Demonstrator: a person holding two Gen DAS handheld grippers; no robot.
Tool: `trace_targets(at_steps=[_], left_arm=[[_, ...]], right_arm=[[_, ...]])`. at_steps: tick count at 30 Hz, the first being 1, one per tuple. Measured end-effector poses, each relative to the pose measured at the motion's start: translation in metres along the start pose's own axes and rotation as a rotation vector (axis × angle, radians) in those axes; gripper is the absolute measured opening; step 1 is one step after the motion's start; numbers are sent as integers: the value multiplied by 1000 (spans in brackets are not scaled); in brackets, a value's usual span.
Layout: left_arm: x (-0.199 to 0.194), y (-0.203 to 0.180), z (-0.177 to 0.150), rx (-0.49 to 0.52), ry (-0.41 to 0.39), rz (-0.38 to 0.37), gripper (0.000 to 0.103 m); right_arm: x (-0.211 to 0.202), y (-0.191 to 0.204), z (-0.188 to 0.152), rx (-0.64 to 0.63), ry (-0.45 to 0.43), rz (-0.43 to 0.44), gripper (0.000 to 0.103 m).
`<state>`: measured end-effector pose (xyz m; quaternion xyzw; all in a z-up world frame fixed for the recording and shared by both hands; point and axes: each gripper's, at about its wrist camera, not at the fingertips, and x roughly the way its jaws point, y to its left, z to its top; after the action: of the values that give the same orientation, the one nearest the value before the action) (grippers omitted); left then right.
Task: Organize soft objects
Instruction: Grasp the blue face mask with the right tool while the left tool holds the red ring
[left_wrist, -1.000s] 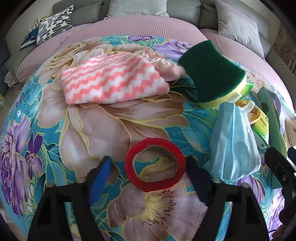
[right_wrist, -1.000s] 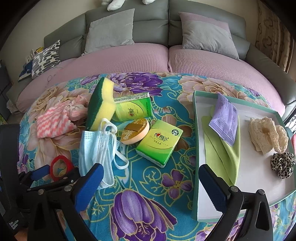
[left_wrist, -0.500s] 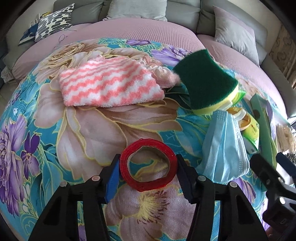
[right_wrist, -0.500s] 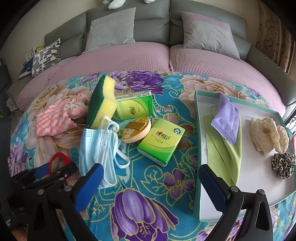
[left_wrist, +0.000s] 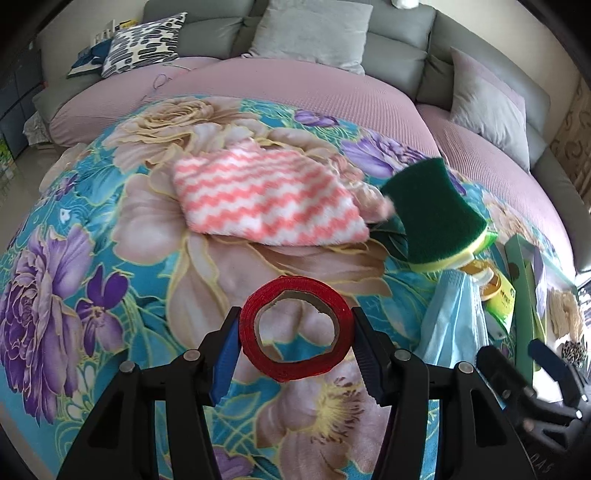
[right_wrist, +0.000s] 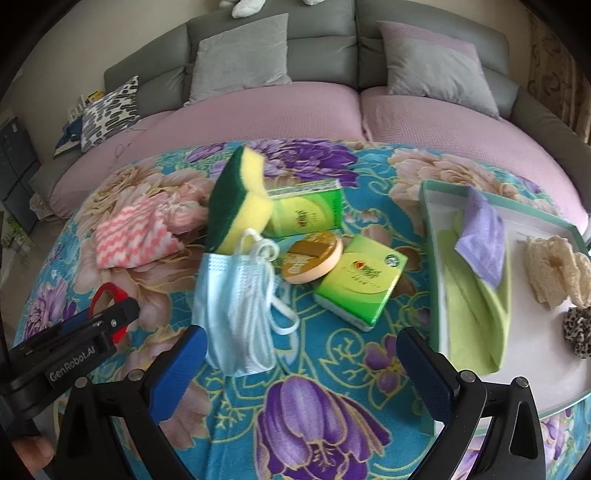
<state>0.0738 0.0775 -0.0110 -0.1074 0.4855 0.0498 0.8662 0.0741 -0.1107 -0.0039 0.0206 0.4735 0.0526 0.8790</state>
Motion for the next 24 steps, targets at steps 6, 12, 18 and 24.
trace_targets(at_steps=[6,12,18,24], left_arm=[[-1,7,-1,-25,-3,-1,59],[3,10,-1,-40,7,-1,59],[4,13,-1,-48,12,-1,59],[5,14,-2,-49,15,-1,59]], right_arm=[[14,14,-6,-40,32,14,103],[34,19,-13,-33,67,56,99],[46,37,-17,-98,71,4,94],[45,38,-16,-109,40,-21,77]])
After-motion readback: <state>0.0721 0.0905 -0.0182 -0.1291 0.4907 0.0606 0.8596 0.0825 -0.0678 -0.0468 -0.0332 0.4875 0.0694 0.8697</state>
